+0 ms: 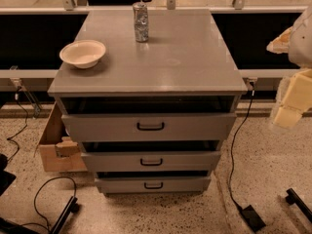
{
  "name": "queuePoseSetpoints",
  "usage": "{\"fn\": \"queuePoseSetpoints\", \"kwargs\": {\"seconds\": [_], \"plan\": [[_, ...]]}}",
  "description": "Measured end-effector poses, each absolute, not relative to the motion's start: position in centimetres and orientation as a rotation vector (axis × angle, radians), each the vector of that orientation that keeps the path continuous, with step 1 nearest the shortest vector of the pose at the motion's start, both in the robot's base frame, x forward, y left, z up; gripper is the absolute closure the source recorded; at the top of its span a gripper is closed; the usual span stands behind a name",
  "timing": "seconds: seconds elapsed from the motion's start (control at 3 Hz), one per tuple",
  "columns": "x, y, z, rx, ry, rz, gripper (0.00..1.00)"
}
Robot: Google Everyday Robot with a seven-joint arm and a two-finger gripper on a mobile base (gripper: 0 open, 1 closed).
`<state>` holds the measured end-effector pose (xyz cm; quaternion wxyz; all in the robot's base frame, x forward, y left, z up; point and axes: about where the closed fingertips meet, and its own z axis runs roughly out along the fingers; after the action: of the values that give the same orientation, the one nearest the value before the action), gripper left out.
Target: Open bottom drawer
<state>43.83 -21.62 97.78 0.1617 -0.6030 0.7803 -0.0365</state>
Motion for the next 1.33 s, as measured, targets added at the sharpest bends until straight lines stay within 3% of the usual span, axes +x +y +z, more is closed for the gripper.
{"fn": "queuePoseSetpoints", "kwargs": {"seconds": [0.67,1.33], "plan": [[44.6,-21.8,95.8,-1.695,2.251,-0.128,0.0],[45.8,-21.4,86.6,-1.677,2.294,-0.218,0.0]]}}
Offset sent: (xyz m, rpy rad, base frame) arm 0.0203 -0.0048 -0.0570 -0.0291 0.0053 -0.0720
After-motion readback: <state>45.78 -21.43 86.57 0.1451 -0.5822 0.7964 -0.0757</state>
